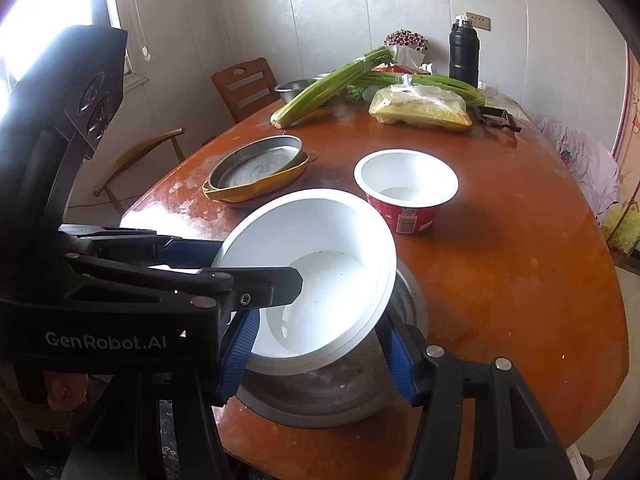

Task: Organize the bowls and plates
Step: 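Carry the noodle bowl with the left gripper and lower it into the steel bowl, then open the left gripper and release the noodle bowl, then move the left gripper to the second noodle bowl rim and close it, then lift the second noodle bowl and lower it into the first noodle bowl, then open the left gripper and withdraw from the stacked noodle bowls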

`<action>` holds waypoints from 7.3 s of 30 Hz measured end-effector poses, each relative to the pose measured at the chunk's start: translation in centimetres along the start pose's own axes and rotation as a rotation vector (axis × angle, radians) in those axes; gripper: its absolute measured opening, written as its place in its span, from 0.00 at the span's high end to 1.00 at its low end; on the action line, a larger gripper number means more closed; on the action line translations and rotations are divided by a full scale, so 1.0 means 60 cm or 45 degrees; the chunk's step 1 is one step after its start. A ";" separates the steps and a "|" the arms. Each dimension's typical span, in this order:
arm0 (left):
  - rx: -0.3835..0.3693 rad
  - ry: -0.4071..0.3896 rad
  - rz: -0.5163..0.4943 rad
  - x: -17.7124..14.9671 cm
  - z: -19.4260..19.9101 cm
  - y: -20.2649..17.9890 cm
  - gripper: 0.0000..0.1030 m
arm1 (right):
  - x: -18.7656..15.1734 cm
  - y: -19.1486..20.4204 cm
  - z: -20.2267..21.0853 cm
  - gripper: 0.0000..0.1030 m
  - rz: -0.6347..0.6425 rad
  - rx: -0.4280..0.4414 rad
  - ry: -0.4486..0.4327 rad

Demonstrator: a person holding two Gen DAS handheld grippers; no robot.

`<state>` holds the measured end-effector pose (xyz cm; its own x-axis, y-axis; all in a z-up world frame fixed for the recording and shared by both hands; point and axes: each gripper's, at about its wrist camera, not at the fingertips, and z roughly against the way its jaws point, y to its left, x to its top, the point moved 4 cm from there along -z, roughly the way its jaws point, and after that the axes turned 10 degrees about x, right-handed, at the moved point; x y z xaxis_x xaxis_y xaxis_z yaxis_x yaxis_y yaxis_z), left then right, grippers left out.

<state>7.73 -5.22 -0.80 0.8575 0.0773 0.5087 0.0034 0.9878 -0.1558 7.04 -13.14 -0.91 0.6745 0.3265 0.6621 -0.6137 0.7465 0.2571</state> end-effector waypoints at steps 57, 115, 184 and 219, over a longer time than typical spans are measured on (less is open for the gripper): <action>0.053 -0.008 0.005 -0.004 -0.007 0.010 0.46 | -0.013 -0.038 -0.012 0.42 -0.049 -0.042 0.003; 0.080 -0.094 -0.138 0.224 -0.077 -0.017 0.46 | 0.102 -0.217 0.030 0.34 -0.272 -0.223 -0.225; -0.080 -0.037 -0.152 0.166 -0.047 -0.040 0.53 | 0.131 -0.078 -0.017 0.39 -0.064 -0.145 -0.105; -0.017 0.028 -0.116 0.025 -0.042 0.006 0.52 | 0.010 -0.017 -0.030 0.39 -0.027 -0.167 0.035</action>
<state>10.32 -5.05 -2.20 0.8642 -0.0159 0.5029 0.0885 0.9887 -0.1207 8.79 -12.66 -2.03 0.6992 0.3241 0.6373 -0.5413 0.8223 0.1757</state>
